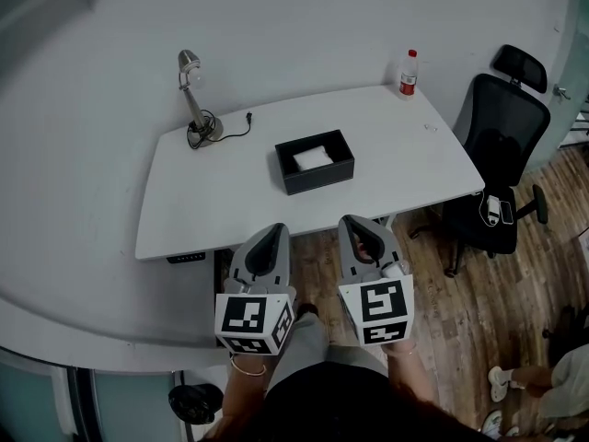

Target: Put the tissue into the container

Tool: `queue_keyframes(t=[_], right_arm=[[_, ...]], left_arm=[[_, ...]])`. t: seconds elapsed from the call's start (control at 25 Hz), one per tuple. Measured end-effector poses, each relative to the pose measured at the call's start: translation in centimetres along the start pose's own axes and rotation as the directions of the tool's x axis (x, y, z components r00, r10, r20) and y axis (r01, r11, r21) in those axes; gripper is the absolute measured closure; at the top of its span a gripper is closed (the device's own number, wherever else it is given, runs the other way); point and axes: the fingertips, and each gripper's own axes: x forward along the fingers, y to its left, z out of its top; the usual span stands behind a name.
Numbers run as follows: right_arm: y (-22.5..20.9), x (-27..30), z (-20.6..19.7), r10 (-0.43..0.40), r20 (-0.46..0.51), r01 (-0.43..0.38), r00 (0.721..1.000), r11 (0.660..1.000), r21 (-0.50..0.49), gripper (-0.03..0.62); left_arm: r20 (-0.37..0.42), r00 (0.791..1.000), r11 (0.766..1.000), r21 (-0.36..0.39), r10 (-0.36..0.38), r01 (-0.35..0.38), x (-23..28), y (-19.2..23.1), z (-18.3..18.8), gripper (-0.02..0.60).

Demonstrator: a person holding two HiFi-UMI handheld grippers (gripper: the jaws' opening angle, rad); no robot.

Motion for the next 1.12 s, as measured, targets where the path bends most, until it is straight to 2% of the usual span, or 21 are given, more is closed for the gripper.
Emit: queue_keyframes(t=[0.24, 0.56, 0.88, 1.12], right_arm=[[0.0, -1.1, 0.2, -0.005, 0.044, 0.005, 0.999, 1.0, 0.006, 0.574], [-0.2, -0.9, -0.3, -0.02, 0.045, 0.021, 0.999, 1.0, -0.022, 0.574], [-1.2, 0.5, -0.6, -0.028, 0.026, 0.027, 0.999, 0.999, 0.018, 0.574], [-1.4, 1.9, 0.2, -0.018, 0.027, 0.016, 0.999, 0.998, 0.061, 0.574]], left_arm=[[-0.013, 1.0, 1.0, 0.008, 0.01, -0.009, -1.4, -0.7, -0.4, 0.554], [-0.042, 0.999, 1.0, 0.012, 0.021, -0.02, -1.6, -0.6, -0.9, 0.554], [-0.072, 0.997, 1.0, 0.001, 0.009, -0.009, -0.1, 0.1, -1.6, 0.554], [-0.066, 0.998, 1.0, -0.012, -0.015, 0.015, 1.7, 1.0, -1.1, 0.554]])
